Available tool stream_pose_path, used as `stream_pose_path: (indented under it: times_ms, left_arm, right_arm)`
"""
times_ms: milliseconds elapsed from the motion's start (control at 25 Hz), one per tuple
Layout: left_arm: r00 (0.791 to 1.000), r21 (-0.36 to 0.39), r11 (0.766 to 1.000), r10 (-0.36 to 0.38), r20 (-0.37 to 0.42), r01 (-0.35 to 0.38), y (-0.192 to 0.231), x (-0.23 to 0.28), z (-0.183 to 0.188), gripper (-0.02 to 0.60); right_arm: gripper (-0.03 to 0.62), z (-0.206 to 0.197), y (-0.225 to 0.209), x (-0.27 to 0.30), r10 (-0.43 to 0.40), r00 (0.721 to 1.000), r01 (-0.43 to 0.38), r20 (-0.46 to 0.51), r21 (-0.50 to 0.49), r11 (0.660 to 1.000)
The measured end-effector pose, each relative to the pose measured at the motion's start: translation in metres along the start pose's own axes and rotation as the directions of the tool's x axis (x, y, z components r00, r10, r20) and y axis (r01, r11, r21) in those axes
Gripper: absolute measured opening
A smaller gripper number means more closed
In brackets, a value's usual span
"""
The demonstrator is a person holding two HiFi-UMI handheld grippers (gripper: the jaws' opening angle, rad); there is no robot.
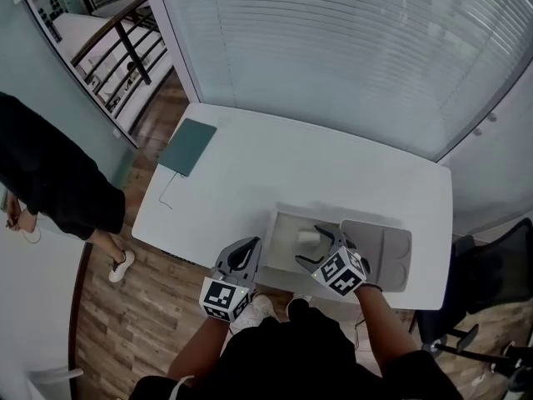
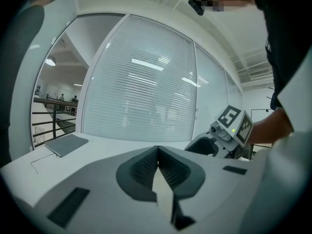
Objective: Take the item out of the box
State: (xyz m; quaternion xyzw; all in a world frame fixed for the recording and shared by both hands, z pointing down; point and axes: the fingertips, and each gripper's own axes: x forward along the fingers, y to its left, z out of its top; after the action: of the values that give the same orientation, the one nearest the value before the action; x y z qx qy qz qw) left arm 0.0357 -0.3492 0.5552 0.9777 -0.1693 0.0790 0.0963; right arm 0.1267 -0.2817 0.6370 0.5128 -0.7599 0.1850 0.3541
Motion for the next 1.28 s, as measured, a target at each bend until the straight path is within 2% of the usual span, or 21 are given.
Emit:
stream_pose_path:
  times_ms: [120, 320, 520, 640, 960, 1080, 1280]
  left_arm:
    - [1.000, -0.009, 1.000, 0.001, -0.014, -0.001, -0.001, 0.000, -0.006, 0.012]
    - [1.000, -0.003, 1.000, -0.001, -0.010, 0.001, 0.002, 0.002, -0.003, 0.012]
    - [0.999, -0.018, 1.000, 0.006, -0.043, -0.007, 0.005, -0.004, -0.009, 0.012]
    - [1.000, -0.012, 1.000, 0.008, -0.017, -0.008, 0.004, -0.006, -0.007, 0.012]
    - [1.000, -0.014, 1.000, 0.020, -0.017, -0.020, 0.008, -0.014, -0.011, 0.012]
    - [1.000, -0.016, 1.000, 0.021, -0.016, -0.022, 0.009, -0.014, -0.013, 0.012]
    - [1.000, -0.019, 0.999, 0.025, -0.014, -0.026, 0.010, -0.016, -0.012, 0.013]
  right_arm:
    - [0.414, -0.012, 0.007, 0.014, 0.079, 0.992, -0.087, -0.101, -0.076, 0.993]
    - [0.460, -0.035, 0.016, 0.034, 0.154, 0.950, -0.201, -0.270, -0.155, 0.967]
    - [0.466, -0.046, 0.015, 0.047, 0.164, 0.916, -0.236, -0.367, -0.162, 0.958]
    - [0.466, -0.051, 0.017, 0.051, 0.165, 0.897, -0.254, -0.410, -0.173, 0.951]
    - [0.466, -0.052, 0.015, 0.061, 0.124, 0.891, -0.242, -0.438, -0.224, 0.944]
    - [0.430, -0.052, 0.013, 0.062, 0.106, 0.891, -0.234, -0.441, -0.245, 0.941]
    - [0.297, -0.053, 0.008, 0.060, 0.073, 0.888, -0.222, -0.455, -0.284, 0.933]
